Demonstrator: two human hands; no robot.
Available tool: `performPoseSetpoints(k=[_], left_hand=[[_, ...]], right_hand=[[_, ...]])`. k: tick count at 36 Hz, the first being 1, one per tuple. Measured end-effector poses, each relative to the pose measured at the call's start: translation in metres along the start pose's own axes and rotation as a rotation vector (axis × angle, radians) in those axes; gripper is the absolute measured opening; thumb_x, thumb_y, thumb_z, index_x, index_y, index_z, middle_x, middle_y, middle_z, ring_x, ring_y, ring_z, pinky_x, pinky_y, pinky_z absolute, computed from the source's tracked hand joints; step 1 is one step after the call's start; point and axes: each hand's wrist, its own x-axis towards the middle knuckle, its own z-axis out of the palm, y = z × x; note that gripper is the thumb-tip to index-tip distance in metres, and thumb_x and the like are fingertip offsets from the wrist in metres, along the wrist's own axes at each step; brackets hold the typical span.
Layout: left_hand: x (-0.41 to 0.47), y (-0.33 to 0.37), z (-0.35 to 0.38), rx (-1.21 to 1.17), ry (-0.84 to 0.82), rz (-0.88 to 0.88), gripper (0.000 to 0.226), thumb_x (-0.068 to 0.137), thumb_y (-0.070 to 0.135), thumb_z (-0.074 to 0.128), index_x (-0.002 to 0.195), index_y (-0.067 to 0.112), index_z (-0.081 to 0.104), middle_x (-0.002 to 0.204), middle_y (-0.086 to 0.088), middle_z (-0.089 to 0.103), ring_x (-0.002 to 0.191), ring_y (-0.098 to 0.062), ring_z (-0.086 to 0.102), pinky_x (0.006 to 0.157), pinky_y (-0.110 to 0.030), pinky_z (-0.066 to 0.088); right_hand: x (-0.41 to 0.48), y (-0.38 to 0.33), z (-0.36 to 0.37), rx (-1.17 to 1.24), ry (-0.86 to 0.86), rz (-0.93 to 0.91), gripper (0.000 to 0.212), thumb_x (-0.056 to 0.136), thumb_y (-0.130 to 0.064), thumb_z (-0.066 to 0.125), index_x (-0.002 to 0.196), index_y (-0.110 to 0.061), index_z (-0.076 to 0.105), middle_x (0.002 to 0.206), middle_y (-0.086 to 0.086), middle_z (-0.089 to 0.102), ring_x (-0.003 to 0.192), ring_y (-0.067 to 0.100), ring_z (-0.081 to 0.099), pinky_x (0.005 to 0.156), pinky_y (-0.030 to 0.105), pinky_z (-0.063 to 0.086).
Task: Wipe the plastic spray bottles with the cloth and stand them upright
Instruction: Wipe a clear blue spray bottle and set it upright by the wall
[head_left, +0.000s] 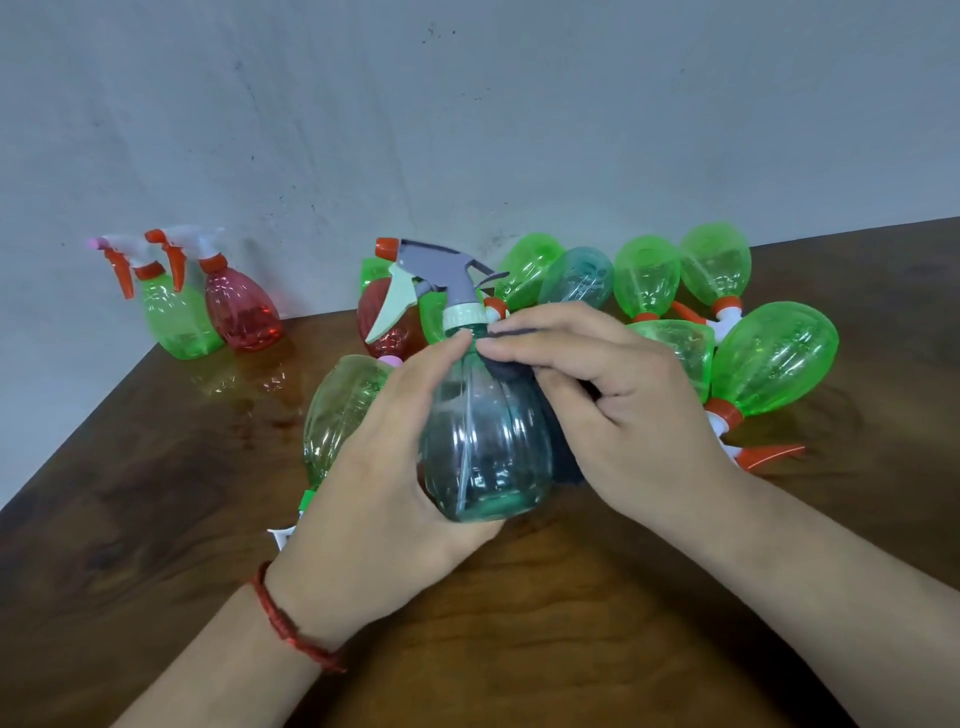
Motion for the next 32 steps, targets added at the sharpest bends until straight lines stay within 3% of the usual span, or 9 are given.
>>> performPoseSetpoints(k=[6, 14, 17, 19, 23, 26, 29, 32], left_hand=[[-0.001, -0.008, 0.002, -0.046, 0.083, -0.169, 0.116, 0.066, 0.041, 0.099, 0.163, 0.033, 0.036, 0.153, 0.018, 0.053, 0.141, -0.012, 0.056, 0.116, -0.041, 0.05], [0.002, -0.016, -0.006, -0.156, 0.177, -0.262, 0.111, 0.068, 0.034, 0.103, 0.159, 0.039, 0.038, 0.156, 0.013, 0.054, 0.143, -0.015, 0.056, 0.116, -0.046, 0.049], [0.002, -0.013, -0.004, -0.178, 0.195, -0.262, 0.111, 0.068, 0.037, 0.102, 0.159, 0.037, 0.039, 0.158, 0.014, 0.051, 0.145, -0.013, 0.053, 0.118, -0.044, 0.048], [0.003, -0.01, -0.005, -0.222, 0.199, -0.265, 0.109, 0.069, 0.035, 0.102, 0.159, 0.037, 0.04, 0.158, 0.014, 0.052, 0.145, -0.011, 0.053, 0.119, -0.04, 0.047], [0.003, -0.007, -0.008, -0.32, 0.127, -0.204, 0.111, 0.069, 0.025, 0.099, 0.162, 0.03, 0.038, 0.161, 0.007, 0.049, 0.147, -0.018, 0.052, 0.118, -0.049, 0.047], [0.0, 0.0, -0.007, -0.337, 0.049, -0.132, 0.114, 0.067, 0.024, 0.099, 0.162, 0.021, 0.036, 0.161, 0.003, 0.049, 0.149, -0.023, 0.051, 0.119, -0.051, 0.047], [-0.002, 0.005, -0.003, -0.372, 0.003, -0.077, 0.116, 0.066, 0.025, 0.099, 0.161, 0.017, 0.034, 0.161, 0.005, 0.048, 0.15, -0.024, 0.049, 0.121, -0.043, 0.045], [0.0, 0.006, -0.004, -0.373, -0.026, -0.051, 0.12, 0.067, 0.042, 0.101, 0.163, 0.02, 0.032, 0.163, 0.014, 0.045, 0.152, -0.016, 0.046, 0.121, -0.032, 0.043]], right_hand=[[-0.005, 0.005, 0.002, -0.094, -0.069, -0.132, 0.041, 0.097, 0.017, 0.059, 0.118, -0.011, 0.081, 0.128, -0.002, 0.072, 0.118, 0.009, 0.068, 0.096, 0.033, 0.058], [-0.007, 0.0, 0.002, -0.119, -0.125, -0.24, 0.038, 0.098, 0.006, 0.053, 0.115, -0.011, 0.082, 0.128, 0.001, 0.073, 0.119, 0.016, 0.07, 0.098, 0.034, 0.057], [-0.007, 0.001, 0.001, -0.096, -0.104, -0.233, 0.04, 0.098, 0.012, 0.056, 0.117, -0.011, 0.081, 0.129, 0.001, 0.073, 0.119, 0.016, 0.069, 0.097, 0.036, 0.056], [-0.008, 0.001, 0.002, -0.025, -0.076, -0.184, 0.042, 0.098, 0.014, 0.059, 0.123, -0.013, 0.079, 0.13, 0.0, 0.072, 0.122, 0.013, 0.067, 0.101, 0.034, 0.055], [-0.004, 0.001, 0.005, 0.229, 0.008, 0.08, 0.049, 0.099, 0.008, 0.063, 0.137, -0.023, 0.068, 0.129, -0.012, 0.072, 0.125, 0.011, 0.067, 0.109, 0.03, 0.051], [0.003, 0.005, 0.004, 0.419, 0.089, 0.229, 0.035, 0.099, 0.007, 0.065, 0.126, -0.015, 0.069, 0.12, -0.005, 0.075, 0.113, 0.011, 0.071, 0.101, 0.031, 0.055], [0.007, 0.007, 0.004, 0.562, 0.149, 0.342, 0.021, 0.1, 0.001, 0.067, 0.115, -0.012, 0.071, 0.108, -0.001, 0.075, 0.099, 0.01, 0.07, 0.092, 0.029, 0.056], [0.008, 0.006, 0.007, 0.7, 0.155, 0.418, 0.017, 0.099, -0.012, 0.066, 0.113, -0.016, 0.074, 0.108, 0.004, 0.075, 0.103, 0.018, 0.069, 0.101, 0.043, 0.055]])
